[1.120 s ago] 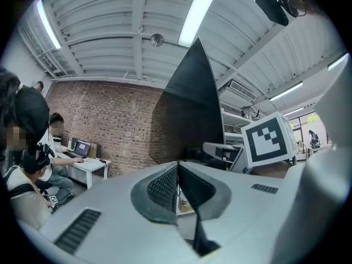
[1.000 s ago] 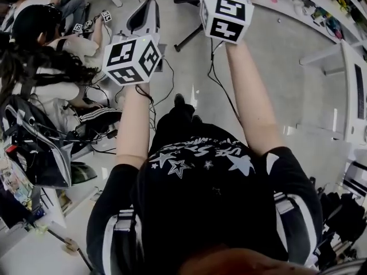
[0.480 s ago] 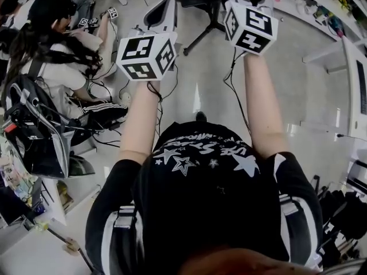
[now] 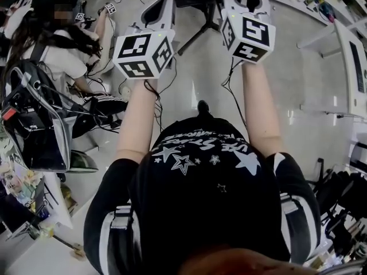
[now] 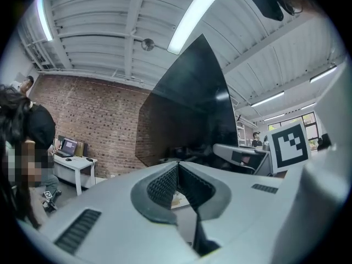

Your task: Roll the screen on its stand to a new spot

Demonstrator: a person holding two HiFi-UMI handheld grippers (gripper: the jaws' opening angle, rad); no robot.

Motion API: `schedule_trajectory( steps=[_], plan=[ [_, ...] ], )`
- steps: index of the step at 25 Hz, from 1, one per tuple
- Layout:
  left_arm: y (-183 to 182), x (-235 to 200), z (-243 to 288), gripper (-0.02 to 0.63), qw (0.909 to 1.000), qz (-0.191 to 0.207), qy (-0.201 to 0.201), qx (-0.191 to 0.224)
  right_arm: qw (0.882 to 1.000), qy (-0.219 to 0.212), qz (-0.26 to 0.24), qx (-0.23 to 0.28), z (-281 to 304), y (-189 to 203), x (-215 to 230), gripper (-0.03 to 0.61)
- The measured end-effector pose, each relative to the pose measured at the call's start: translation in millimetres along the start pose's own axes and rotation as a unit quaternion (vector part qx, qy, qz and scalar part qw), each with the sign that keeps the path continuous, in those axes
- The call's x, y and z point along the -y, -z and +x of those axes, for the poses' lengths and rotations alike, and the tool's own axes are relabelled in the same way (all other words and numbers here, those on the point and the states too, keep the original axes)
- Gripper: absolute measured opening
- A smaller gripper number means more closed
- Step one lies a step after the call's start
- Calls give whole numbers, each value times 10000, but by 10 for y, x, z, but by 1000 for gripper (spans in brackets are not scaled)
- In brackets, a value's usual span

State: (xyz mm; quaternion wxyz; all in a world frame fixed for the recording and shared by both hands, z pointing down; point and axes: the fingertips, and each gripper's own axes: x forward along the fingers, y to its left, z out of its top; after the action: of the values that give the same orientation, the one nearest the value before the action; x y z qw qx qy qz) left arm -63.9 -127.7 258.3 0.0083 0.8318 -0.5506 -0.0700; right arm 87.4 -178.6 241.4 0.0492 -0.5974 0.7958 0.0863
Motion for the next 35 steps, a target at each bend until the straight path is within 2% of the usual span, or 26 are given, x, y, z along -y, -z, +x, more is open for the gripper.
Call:
schedule_trajectory(
  steps=[11, 21, 28, 35],
  plan=[
    [-55, 230, -803, 14, 9995, -98, 292, 34, 9999, 121, 4, 110, -916, -233, -307, 201],
    [42, 475, -1337, 14, 9992, -165, 353, -46, 9993, 261, 87, 261, -1473, -313, -149, 200],
    [131, 523, -1615, 14, 9985, -370, 392, -104, 9993, 308, 22, 231, -1714, -393, -205, 200],
    [170, 574, -1728, 14, 9980, -474, 400, -144, 9993, 355, -26, 83, -1665, -419, -218, 201]
  ],
)
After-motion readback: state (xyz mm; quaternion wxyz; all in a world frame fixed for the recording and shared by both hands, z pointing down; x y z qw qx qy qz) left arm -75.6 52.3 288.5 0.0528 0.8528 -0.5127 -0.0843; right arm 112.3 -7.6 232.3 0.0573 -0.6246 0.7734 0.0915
